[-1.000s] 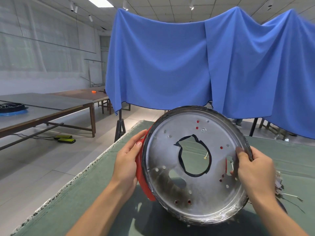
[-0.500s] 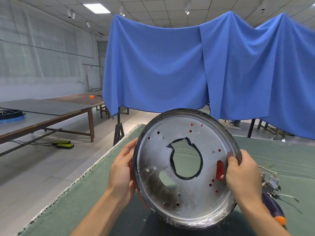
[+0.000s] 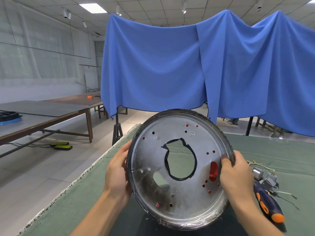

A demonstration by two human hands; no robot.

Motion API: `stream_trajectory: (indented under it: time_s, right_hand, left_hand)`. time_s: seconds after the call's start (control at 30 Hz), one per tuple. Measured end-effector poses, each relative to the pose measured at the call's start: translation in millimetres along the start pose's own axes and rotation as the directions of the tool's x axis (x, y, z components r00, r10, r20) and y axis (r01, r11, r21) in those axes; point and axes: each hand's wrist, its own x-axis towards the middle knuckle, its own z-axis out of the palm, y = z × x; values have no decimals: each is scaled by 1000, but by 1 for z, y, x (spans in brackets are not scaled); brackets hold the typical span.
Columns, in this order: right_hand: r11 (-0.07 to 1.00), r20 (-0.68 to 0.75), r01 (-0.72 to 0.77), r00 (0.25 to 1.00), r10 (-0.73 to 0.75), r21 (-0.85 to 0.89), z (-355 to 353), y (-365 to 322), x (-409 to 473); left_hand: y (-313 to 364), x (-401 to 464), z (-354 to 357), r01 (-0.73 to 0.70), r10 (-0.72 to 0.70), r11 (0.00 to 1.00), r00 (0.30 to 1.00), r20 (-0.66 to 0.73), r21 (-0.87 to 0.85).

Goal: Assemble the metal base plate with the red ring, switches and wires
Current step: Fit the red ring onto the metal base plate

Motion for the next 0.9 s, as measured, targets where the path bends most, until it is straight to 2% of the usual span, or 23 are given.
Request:
stream_trajectory:
  time_s: [0.27,0.5,0.7,0.9]
  right_hand:
    - [999,-45,46,998,-45,11,4,1,-5]
    - [997,-68,64,996,-61,43,6,5,-5]
    - [986,-86,9,996,6,165,5,1,-6]
    - [987,-116,-2,993,21,163,4,0,-5]
  left_hand:
    - [2,-2,3,-104,103,992,995,18,70]
    - [12,-1,0,-275,276,900,960,46,338]
    - [11,-3,4,-309,319,900,948,20,309]
    - [10,-2,2,-272,296,913,954,-37,304]
